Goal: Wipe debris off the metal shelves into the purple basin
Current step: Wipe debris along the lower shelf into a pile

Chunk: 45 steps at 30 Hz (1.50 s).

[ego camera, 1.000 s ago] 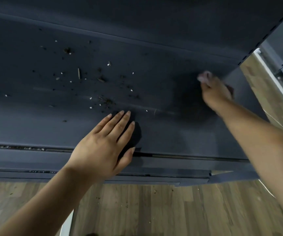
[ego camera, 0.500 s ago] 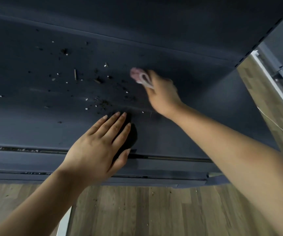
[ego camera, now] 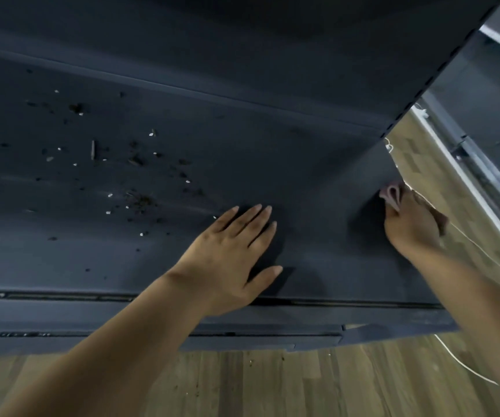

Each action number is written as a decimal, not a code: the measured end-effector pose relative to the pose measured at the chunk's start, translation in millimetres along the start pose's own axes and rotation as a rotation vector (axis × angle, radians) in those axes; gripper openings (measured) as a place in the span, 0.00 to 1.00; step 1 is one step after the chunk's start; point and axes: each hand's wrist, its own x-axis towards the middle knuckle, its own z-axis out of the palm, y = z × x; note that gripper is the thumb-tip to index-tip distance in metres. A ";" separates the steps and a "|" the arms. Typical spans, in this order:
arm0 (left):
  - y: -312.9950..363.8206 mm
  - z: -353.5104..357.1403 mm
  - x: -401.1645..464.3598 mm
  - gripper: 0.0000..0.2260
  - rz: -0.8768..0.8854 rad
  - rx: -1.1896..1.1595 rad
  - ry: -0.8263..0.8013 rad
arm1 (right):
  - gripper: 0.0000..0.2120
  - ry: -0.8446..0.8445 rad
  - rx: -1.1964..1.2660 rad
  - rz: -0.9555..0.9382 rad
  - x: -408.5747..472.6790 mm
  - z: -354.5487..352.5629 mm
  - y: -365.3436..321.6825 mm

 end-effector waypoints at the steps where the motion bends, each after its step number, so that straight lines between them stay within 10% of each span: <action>1: -0.2 0.4 -0.1 0.40 0.007 -0.004 -0.014 | 0.19 -0.005 0.029 0.004 3.7 3.1 -2.8; 14: -4.3 6.3 4.0 0.30 0.048 -0.002 0.074 | 0.15 -0.212 0.326 -0.581 -26.1 29.6 -142.3; 24: -6.0 -10.9 3.0 0.36 0.008 -0.038 -0.091 | 0.21 0.233 -0.002 -0.275 27.8 -6.7 -18.7; 29: -4.9 -7.2 2.3 0.35 -0.003 -0.053 -0.076 | 0.21 -0.016 0.085 0.085 50.1 8.6 3.7; 45: -5.4 -6.6 4.6 0.35 -0.002 -0.091 -0.087 | 0.19 -0.364 0.252 -0.378 41.6 30.2 -194.6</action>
